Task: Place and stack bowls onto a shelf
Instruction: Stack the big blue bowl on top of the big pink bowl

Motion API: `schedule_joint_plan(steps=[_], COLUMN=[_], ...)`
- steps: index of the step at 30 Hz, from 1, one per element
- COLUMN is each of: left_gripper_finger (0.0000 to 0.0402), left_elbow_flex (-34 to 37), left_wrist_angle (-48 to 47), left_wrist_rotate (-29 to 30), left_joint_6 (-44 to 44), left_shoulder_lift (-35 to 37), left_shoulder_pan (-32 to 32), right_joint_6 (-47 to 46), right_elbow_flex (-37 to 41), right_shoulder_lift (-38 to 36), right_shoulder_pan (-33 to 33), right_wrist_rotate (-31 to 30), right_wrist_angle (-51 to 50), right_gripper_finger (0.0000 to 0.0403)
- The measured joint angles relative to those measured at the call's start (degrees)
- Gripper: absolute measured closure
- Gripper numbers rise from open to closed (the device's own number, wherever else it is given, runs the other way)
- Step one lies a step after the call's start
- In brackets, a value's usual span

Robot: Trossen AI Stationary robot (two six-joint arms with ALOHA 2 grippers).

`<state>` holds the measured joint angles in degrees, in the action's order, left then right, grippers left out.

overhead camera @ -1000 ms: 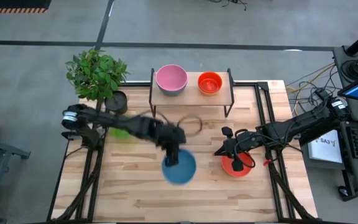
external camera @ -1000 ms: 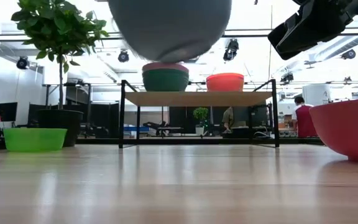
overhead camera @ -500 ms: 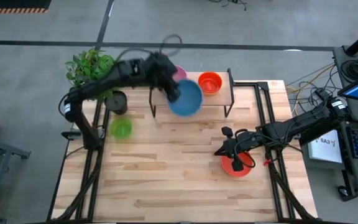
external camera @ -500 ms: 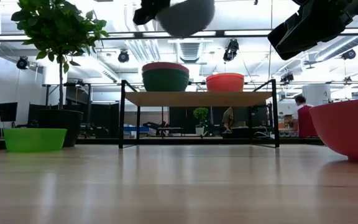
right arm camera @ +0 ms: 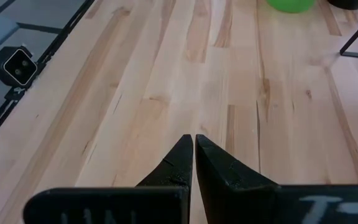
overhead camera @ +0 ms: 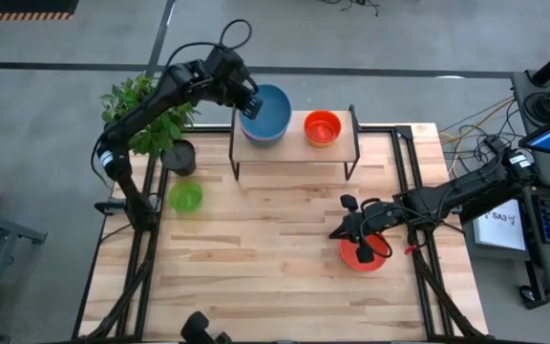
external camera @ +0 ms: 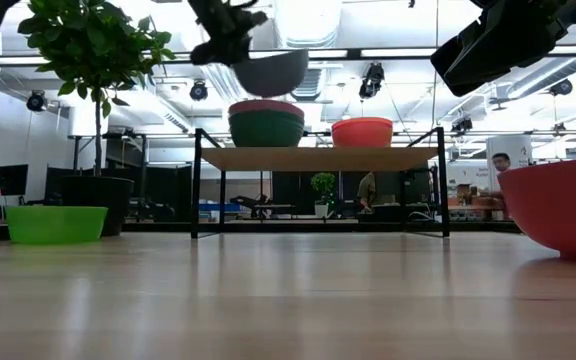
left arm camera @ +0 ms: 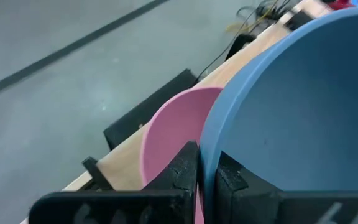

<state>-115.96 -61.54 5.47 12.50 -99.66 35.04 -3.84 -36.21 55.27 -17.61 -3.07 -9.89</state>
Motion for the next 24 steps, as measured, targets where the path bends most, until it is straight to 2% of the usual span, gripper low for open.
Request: schedule_joint_plan(steps=[13, 19, 24], left_gripper_finger=[0.0402, 0.0401, 0.0379], left_elbow_flex=[-0.22, -0.22, -0.2], left_wrist_angle=[-1.52, -1.59, -1.55], left_wrist_rotate=[0.05, 3.23, 3.63], left_joint_6=[-1.54, -1.52, -1.52], left_shoulder_lift=[-2.86, -2.86, -2.86], left_shoulder_pan=[0.97, 0.97, 0.97], right_joint_6=[-0.15, -0.04, -0.02], right_elbow_flex=[0.0, 0.0, 0.0], right_shoulder_lift=[0.0, 0.0, 0.0], right_shoulder_pan=[-0.01, 0.0, 0.0], right_wrist_rotate=[0.0, 0.0, 0.0], right_wrist_angle=[0.07, 0.07, 0.07], right_gripper_finger=[0.0394, 0.0394, 0.0394])
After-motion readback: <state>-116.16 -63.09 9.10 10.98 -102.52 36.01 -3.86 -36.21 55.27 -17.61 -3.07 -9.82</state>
